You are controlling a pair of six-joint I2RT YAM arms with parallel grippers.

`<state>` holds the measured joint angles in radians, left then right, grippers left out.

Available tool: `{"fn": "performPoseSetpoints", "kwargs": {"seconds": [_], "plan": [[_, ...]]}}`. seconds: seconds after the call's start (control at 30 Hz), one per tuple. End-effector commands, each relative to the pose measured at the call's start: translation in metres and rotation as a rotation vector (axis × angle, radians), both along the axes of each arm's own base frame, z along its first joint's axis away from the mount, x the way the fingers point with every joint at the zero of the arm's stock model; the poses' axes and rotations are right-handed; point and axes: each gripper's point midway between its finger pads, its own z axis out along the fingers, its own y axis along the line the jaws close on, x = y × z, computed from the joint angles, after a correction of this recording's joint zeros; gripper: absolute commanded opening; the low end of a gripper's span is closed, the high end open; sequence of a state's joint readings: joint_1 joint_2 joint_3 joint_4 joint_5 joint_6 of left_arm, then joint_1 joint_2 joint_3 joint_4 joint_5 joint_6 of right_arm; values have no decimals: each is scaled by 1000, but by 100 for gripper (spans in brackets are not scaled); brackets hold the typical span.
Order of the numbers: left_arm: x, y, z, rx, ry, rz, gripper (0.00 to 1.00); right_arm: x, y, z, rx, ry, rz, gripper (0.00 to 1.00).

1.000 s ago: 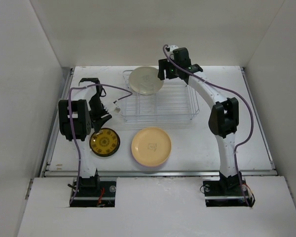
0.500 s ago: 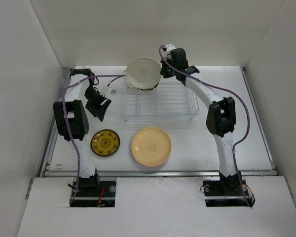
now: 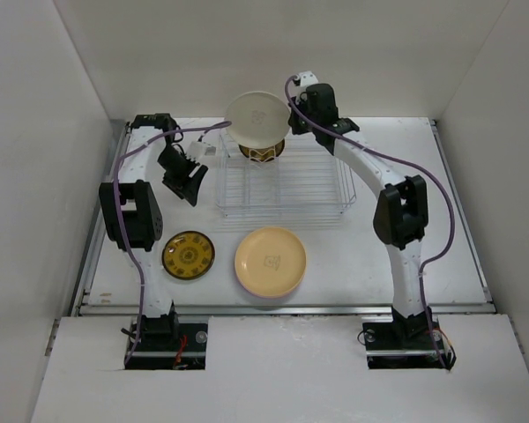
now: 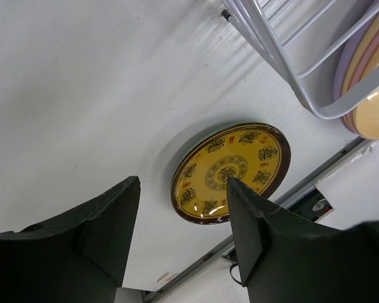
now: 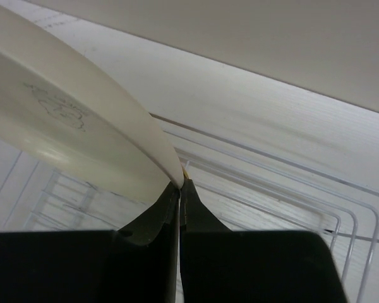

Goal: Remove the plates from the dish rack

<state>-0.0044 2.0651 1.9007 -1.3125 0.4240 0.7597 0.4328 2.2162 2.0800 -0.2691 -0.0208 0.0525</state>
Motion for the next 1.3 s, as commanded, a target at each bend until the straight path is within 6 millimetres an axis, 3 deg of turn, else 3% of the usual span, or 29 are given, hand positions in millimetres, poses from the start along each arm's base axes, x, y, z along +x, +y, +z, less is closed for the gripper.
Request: {"fn": "performPoseSetpoints", "kwargs": {"seconds": [0.0, 0.17, 0.3, 0.37, 0.4, 0.43, 0.47, 0.53, 0.57, 0.63, 0.67, 0.8, 0.97, 1.07, 1.1, 1.2, 1.27], "plan": [[-42, -4, 40, -31, 88, 31, 54, -8, -4, 104, 148, -195, -42, 0], [-38, -7, 45, -39, 61, 59, 54, -26, -3, 119, 197, -186, -46, 0], [-20, -7, 58, -32, -52, 104, 51, -62, -1, 112, 188, -54, 31, 0], [0, -3, 63, -14, -143, 129, 49, -98, 4, 97, 180, 70, 132, 0], [17, -1, 73, -4, -224, 162, 48, -127, 7, 79, 180, 171, 208, 0], [17, 0, 73, 5, -219, 181, 48, -141, 11, 58, 170, 241, 259, 0], [35, 1, 81, 5, -292, 201, 48, -160, 10, 56, 173, 277, 306, 0], [52, 5, 90, 18, -361, 253, 48, -196, 12, 28, 153, 386, 400, 0], [62, 6, 99, 16, -404, 278, 48, -226, 10, -5, 114, 510, 429, 0], [80, 5, 111, 0, -473, 336, 48, -256, 3, -22, 58, 564, 457, 0], [84, 5, 113, -8, -486, 353, 48, -279, 2, -41, 40, 629, 477, 0], [100, -2, 138, -68, -561, 401, 48, -322, -2, -50, 25, 673, 533, 0], [97, -10, 143, -115, -544, 414, 48, -336, -12, -71, -52, 732, 470, 2], [92, -10, 140, -110, -520, 415, 48, -337, -21, -86, -115, 768, 411, 23], [92, -8, 139, -100, -522, 419, 48, -340, -21, -87, -128, 773, 411, 39], [86, -8, 136, -94, -493, 420, 48, -339, -23, -87, -157, 763, 396, 60], [84, -8, 135, -89, -485, 411, 48, -339, -24, -87, -178, 756, 385, 62]]}}
